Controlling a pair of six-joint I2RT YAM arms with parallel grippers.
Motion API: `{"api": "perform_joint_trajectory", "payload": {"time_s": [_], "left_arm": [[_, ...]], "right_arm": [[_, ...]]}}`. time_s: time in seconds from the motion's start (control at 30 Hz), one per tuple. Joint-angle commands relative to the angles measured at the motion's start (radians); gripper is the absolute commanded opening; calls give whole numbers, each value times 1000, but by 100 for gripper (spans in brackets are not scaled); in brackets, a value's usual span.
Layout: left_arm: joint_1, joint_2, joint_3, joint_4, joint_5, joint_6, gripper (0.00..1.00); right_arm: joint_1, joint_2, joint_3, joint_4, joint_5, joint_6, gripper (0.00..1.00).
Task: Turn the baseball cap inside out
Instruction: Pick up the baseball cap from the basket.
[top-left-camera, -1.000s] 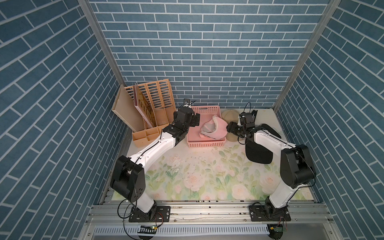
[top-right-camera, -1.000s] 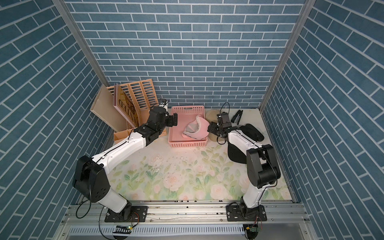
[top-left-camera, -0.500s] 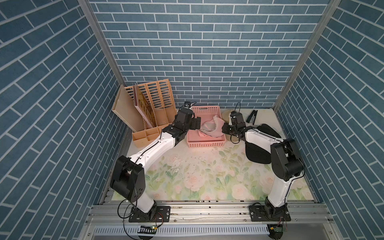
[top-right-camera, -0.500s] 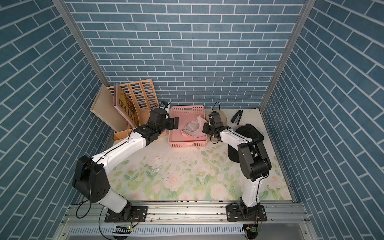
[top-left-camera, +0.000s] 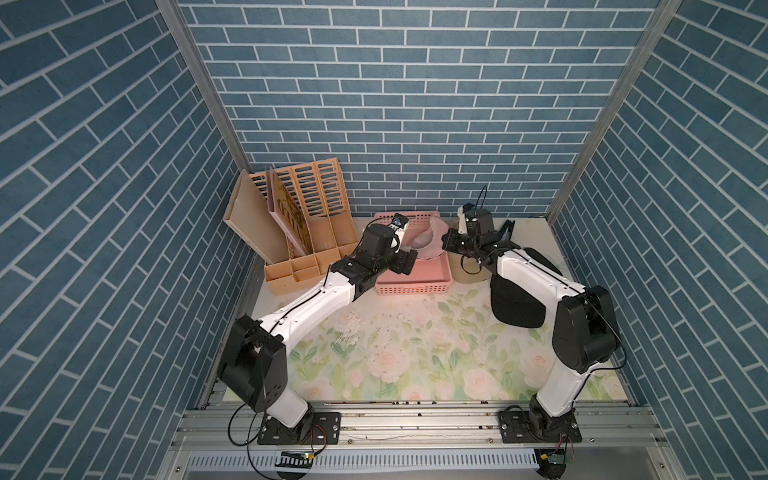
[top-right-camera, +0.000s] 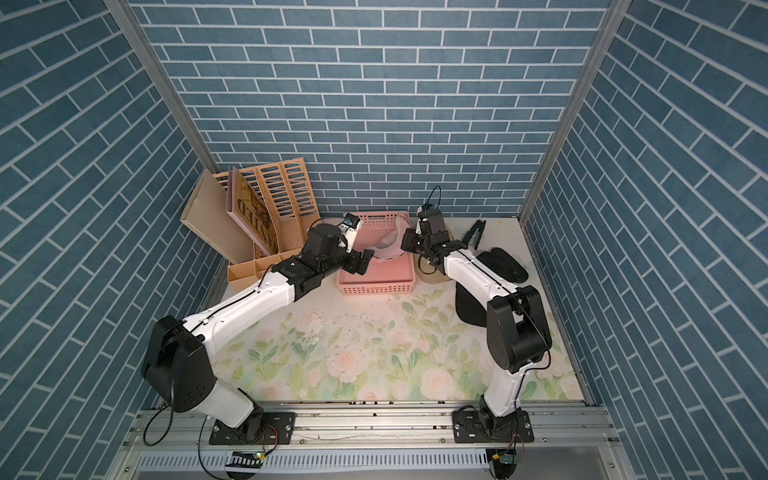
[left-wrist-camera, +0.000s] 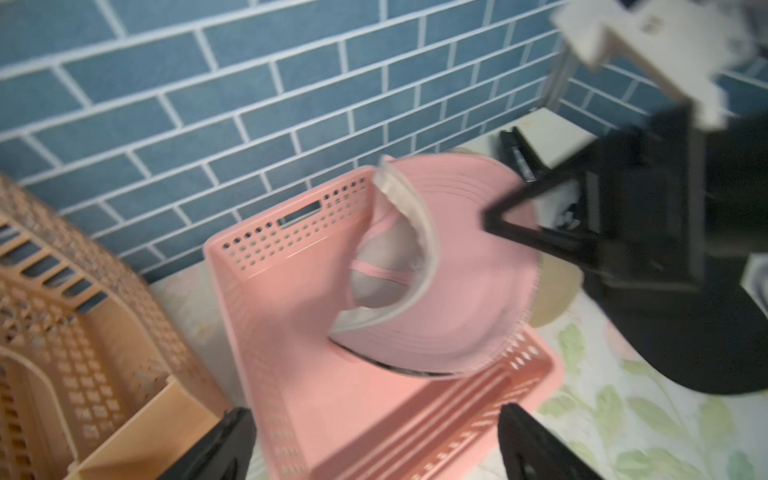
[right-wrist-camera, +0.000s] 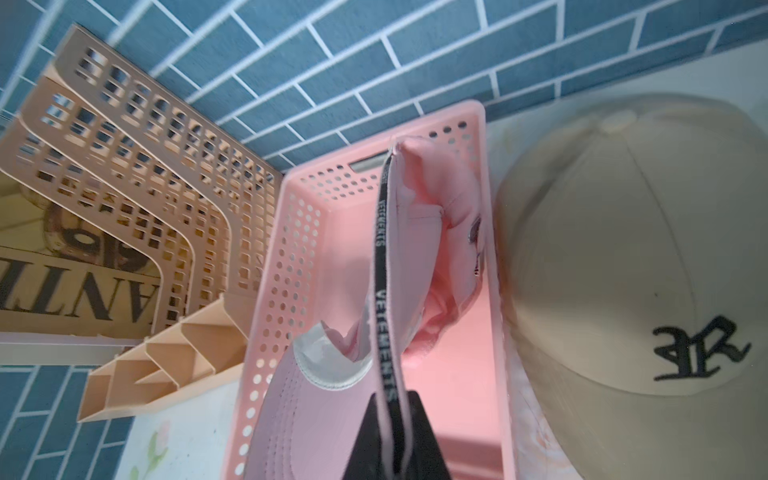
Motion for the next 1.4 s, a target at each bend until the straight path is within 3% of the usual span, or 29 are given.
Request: {"api": "perform_joint_trajectory", "payload": {"time_s": [0.0, 0.27, 0.77, 0.83, 0.97, 1.13, 1.23, 1.3, 1.37], "left_arm": [[-60, -34, 9, -5, 0, 153, 95], [-105, 7, 48, 18, -143, 203, 91], [-103, 100, 67, -4, -238, 263, 86], [-100, 115, 74, -2, -255, 268, 81], [-80, 134, 90, 5, -256, 269, 56], [-74, 135, 91, -9, -218, 284, 36], [-72, 132, 82, -25, -179, 282, 19], [-72, 135, 87, -45, -162, 281, 2], [-71, 126, 75, -28, -141, 279, 0]], "right_arm": [[16, -36, 90, -84, -21, 6, 0], [50, -47, 160, -156, -56, 17, 0], [83, -92, 97, -103, -143, 52, 0], [91, -101, 86, -98, -144, 51, 0], [99, -125, 35, -72, -158, 62, 0], [101, -134, -9, -34, -181, 79, 0], [100, -130, -10, -16, -195, 86, 0], [99, -124, 3, -14, -203, 86, 0], [99, -123, 9, 1, -215, 80, 1]]}}
